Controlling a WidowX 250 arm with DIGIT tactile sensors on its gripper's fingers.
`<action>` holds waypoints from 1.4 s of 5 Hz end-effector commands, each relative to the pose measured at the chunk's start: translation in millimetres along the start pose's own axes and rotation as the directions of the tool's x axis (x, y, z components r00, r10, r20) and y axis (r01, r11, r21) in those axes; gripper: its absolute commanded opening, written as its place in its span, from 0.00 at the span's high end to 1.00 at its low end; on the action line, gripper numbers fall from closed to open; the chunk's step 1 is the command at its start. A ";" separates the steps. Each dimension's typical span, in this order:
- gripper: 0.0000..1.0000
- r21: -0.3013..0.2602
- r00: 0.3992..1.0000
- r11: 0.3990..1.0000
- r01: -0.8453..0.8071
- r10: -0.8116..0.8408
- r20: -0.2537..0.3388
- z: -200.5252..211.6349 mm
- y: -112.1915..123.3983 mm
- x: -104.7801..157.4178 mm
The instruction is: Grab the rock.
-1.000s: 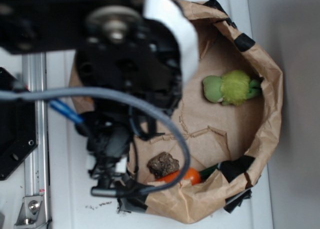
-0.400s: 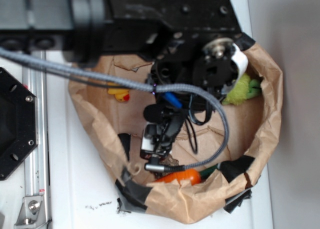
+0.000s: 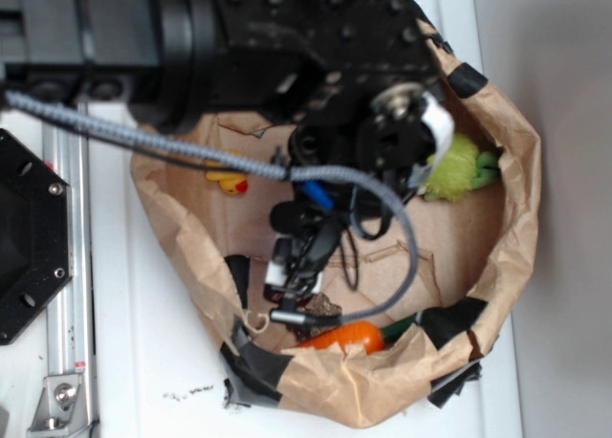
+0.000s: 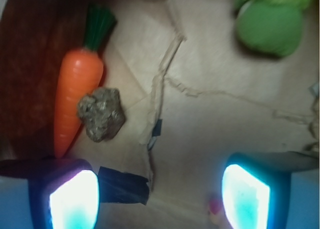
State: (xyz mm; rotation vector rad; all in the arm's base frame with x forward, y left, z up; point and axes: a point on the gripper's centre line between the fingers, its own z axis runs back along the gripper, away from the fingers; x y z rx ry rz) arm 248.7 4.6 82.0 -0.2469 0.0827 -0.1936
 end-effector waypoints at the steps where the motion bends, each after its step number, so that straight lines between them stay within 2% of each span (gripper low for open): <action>1: 0.00 0.084 0.989 0.989 0.123 -0.130 0.073 -29.3 -22.3 7.2; 2: 0.00 0.088 0.963 0.968 0.234 -0.243 0.114 -36.9 -28.2 11.2; 3: 0.00 0.112 0.894 0.912 0.396 -0.410 0.179 -38.7 -42.6 10.8; 4: 0.00 0.091 0.866 0.881 0.465 -0.474 0.159 -38.9 -49.3 11.7; 5: 0.00 0.107 0.855 0.863 0.494 -0.504 0.121 -48.4 -55.0 16.8; 7: 0.00 0.191 0.874 0.866 0.463 -0.482 0.066 -62.7 -59.9 28.7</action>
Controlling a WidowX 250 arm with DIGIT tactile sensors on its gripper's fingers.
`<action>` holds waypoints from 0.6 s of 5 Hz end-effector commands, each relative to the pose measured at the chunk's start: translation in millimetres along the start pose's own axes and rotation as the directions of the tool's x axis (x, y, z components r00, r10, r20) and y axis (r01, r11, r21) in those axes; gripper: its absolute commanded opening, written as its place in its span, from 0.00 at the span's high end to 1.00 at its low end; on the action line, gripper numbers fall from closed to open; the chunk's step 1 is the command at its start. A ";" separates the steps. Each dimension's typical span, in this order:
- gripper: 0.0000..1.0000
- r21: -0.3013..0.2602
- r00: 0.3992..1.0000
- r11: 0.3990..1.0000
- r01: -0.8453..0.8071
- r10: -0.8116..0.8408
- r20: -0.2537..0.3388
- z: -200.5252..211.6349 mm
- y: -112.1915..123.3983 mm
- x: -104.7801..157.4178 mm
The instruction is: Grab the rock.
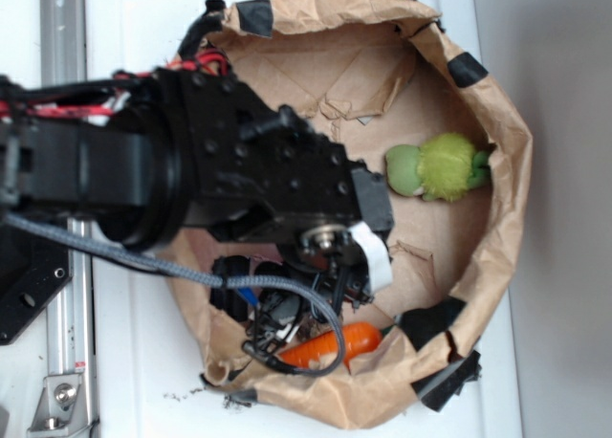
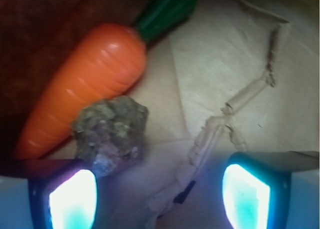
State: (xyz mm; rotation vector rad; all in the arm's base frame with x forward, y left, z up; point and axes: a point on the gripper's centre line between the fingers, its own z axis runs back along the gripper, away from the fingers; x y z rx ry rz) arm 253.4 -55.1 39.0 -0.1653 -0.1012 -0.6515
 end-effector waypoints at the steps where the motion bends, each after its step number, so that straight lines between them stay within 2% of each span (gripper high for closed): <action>1: 0.00 0.110 0.998 0.993 -0.033 0.038 -0.042 -5.0 5.6 19.1; 2: 0.00 0.135 0.996 0.987 -0.084 0.086 -0.012 14.4 34.4 16.4; 3: 0.00 0.141 0.995 0.985 -0.097 0.096 0.014 28.2 44.5 13.4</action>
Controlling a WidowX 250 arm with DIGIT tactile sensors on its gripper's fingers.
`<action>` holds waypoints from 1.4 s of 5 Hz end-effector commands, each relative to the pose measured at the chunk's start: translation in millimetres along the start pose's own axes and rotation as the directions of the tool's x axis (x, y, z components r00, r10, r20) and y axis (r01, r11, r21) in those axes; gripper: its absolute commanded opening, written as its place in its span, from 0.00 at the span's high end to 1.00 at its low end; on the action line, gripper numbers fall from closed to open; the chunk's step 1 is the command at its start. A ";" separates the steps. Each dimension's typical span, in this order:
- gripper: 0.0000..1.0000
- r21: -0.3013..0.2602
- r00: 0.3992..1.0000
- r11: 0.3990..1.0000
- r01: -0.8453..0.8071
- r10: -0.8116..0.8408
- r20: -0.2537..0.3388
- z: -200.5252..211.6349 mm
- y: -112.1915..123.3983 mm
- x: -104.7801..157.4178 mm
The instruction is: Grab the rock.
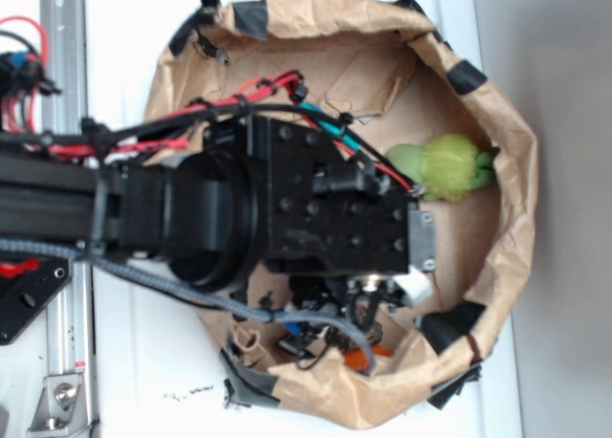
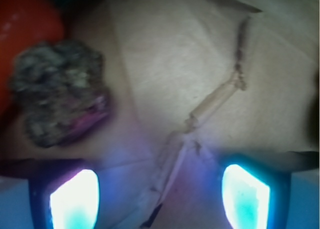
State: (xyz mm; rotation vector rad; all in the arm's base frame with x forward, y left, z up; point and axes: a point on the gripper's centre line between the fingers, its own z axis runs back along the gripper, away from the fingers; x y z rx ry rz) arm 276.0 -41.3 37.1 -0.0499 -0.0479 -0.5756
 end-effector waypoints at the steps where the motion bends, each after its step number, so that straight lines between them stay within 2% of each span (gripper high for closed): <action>1: 0.00 0.009 0.994 1.000 0.016 -0.017 0.107 33.9 15.9 2.9; 2: 0.00 -0.013 0.979 0.988 0.152 -0.148 0.139 42.2 3.8 3.6; 3: 0.00 0.028 0.948 0.967 0.253 -0.253 0.194 47.1 -11.3 10.8; 4: 0.00 0.050 0.928 0.944 0.325 -0.329 0.176 32.8 -21.7 17.9; 5: 0.00 0.029 0.878 0.891 0.453 -0.451 0.161 13.1 -43.3 19.4; 6: 0.00 -0.006 0.861 0.875 0.484 -0.476 0.178 6.5 -52.7 19.8; 7: 0.00 0.012 0.865 0.876 0.482 -0.478 0.153 -5.4 -55.3 21.9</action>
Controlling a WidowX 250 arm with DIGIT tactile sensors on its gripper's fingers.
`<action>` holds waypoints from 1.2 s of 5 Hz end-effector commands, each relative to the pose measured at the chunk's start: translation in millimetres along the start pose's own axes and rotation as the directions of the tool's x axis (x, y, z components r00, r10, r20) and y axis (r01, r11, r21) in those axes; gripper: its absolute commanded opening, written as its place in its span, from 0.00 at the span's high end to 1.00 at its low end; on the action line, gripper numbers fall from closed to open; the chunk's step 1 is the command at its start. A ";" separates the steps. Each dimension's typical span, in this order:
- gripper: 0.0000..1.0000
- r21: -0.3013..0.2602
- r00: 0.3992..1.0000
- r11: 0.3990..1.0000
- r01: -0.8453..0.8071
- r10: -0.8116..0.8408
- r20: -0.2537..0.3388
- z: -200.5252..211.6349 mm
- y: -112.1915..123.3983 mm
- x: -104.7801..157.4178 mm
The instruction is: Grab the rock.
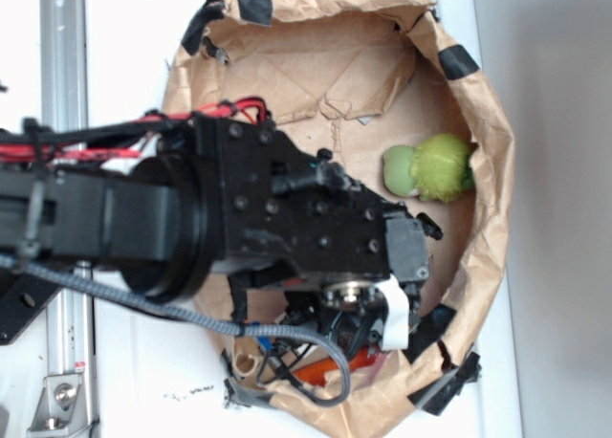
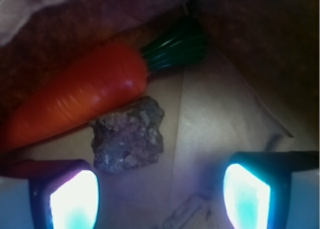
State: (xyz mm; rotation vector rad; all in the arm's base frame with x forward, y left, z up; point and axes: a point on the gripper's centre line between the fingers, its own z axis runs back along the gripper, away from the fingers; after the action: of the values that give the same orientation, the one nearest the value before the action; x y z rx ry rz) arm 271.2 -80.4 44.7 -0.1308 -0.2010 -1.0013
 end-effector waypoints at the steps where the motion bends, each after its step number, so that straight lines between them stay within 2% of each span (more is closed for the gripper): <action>1: 1.00 0.010 1.000 1.000 -0.014 0.014 0.003 -16.6 -8.4 10.2; 2: 1.00 0.061 0.981 0.979 -0.196 0.196 0.005 -13.3 13.2 2.0; 3: 1.00 0.095 0.928 0.925 -0.368 0.371 -0.021 -12.1 31.2 -11.2; 4: 1.00 0.099 0.884 0.880 -0.465 0.467 -0.001 1.0 46.2 -26.3; 5: 0.07 0.102 0.931 0.925 -0.366 0.364 0.041 21.2 47.5 -24.4; 6: 0.00 0.054 0.976 0.982 -0.183 0.175 0.131 39.4 41.4 -13.3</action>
State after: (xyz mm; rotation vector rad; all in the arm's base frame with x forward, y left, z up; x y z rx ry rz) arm 290.2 -47.1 66.9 -0.1798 -0.2656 -0.8089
